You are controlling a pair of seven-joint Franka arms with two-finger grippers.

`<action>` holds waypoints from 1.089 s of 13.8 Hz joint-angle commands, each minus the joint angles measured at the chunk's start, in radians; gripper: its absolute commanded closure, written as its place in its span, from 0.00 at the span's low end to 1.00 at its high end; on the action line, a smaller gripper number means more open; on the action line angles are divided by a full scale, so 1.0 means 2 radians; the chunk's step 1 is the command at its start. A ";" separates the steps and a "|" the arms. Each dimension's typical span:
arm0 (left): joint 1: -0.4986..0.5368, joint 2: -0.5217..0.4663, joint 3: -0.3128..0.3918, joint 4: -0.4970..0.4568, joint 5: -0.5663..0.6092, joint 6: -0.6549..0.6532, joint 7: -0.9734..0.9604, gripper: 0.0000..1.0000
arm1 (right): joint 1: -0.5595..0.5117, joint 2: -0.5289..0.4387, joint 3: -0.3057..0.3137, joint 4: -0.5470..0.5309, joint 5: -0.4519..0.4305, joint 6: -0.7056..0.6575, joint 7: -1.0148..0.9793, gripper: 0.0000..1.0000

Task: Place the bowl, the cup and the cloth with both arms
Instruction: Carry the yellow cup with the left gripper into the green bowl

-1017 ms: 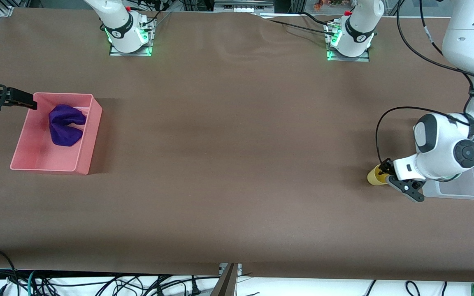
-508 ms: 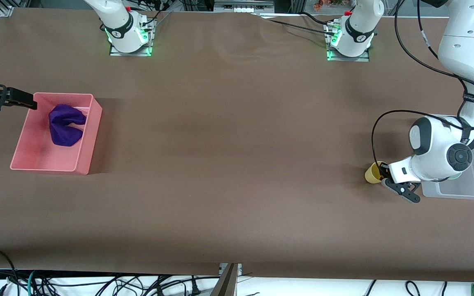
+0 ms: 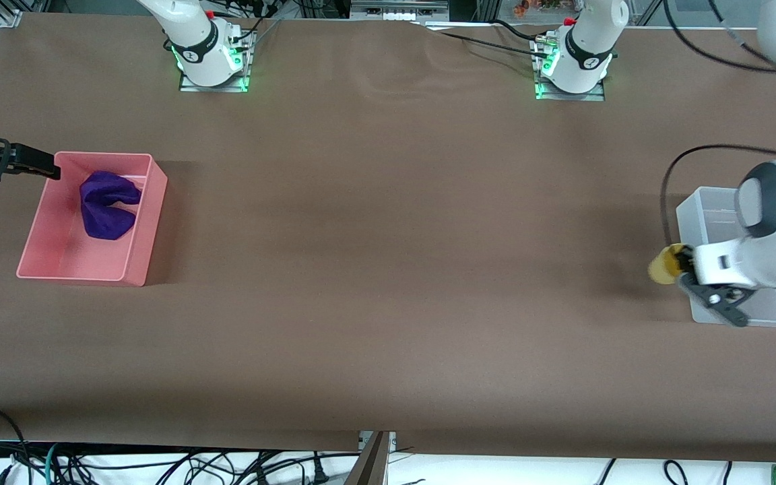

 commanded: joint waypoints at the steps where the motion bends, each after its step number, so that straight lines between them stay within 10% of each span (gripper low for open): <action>1: -0.001 -0.010 0.042 0.000 0.035 0.000 0.094 1.00 | -0.005 0.001 0.002 0.006 0.008 -0.004 0.004 0.00; 10: 0.033 0.047 0.108 -0.048 0.031 0.157 0.174 0.98 | -0.006 0.001 0.000 0.006 0.008 -0.003 0.002 0.00; 11: 0.033 0.049 0.108 -0.049 0.030 0.159 0.173 0.67 | -0.006 0.001 0.000 0.007 0.008 -0.003 0.002 0.00; 12: 0.034 0.049 0.108 -0.049 0.030 0.159 0.174 0.11 | -0.006 0.001 0.001 0.006 0.008 -0.003 0.002 0.00; 15: 0.034 0.048 0.110 -0.050 0.028 0.144 0.177 0.00 | -0.006 0.001 0.001 0.006 0.008 -0.003 0.002 0.00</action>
